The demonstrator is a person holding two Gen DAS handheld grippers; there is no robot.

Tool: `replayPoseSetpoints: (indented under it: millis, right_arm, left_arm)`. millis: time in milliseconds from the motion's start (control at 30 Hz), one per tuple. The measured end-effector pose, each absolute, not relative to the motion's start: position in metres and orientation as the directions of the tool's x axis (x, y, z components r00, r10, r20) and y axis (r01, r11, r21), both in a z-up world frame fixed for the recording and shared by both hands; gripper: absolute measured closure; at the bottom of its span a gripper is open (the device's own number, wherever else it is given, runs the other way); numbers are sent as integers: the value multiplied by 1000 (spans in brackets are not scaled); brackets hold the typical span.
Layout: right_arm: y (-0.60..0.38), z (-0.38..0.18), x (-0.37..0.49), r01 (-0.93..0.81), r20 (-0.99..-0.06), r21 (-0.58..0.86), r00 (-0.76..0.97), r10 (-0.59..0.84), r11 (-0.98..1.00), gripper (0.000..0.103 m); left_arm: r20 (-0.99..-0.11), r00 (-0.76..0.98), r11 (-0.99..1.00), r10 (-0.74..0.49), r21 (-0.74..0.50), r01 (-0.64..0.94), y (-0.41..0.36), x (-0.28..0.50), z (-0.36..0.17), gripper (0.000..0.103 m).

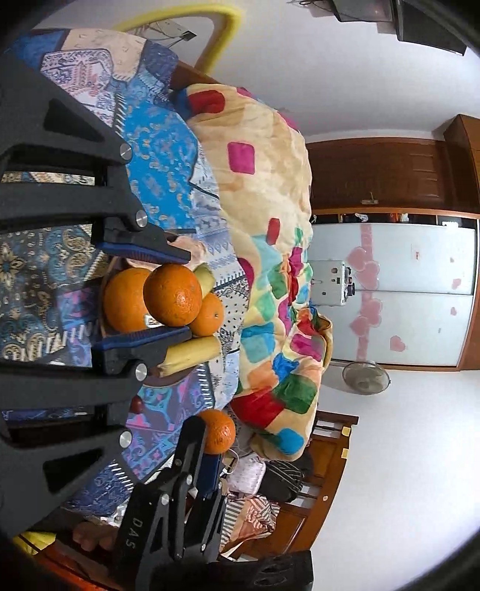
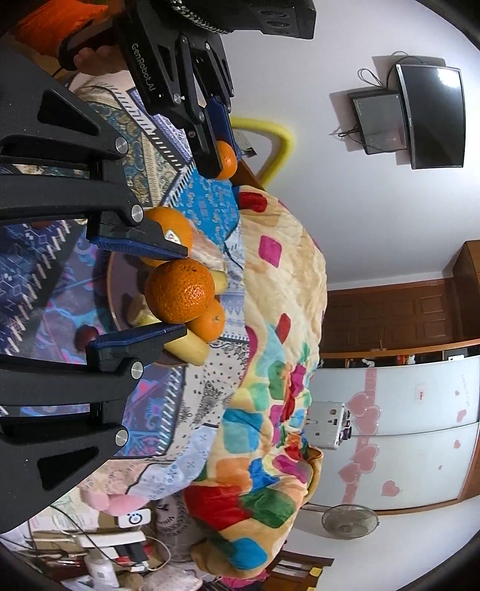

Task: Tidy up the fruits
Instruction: 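Carry both mandarins onto the plate and open both tools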

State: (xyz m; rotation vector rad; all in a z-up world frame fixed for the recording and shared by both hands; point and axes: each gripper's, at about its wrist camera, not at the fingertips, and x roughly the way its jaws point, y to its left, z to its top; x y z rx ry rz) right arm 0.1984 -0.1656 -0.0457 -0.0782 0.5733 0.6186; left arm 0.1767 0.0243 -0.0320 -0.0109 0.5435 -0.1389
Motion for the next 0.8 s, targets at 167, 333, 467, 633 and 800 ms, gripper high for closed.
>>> replayPoseSetpoints:
  millis: [167,333,467,633,800]
  right_arm:
    - [-160,-50,212,-566,-528,96,669,524,819,71]
    - [-155,-60,229,-562,-545,92,663,514,822,71]
    - [-152,-67,241,-560,-561,98,652,510,823,71]
    - [-149,-75,256,-557,-581,100,641,503,825,71]
    - [-142,-81,268,-556,-602,85,633,487,827,71]
  left_arm:
    - [-517,846,991,-133,-44,129,24,193,-35,69]
    - [-527,840,992,-126,-46,120,27,213,-41,69]
    - [-541,833,993,-117,-50,106,30,227,-47,69]
    - [-567,816,994,-112,-61,94,33,244,-57,69]
    - [-596,794,993,-120,-73,96,32,259,-66,69]
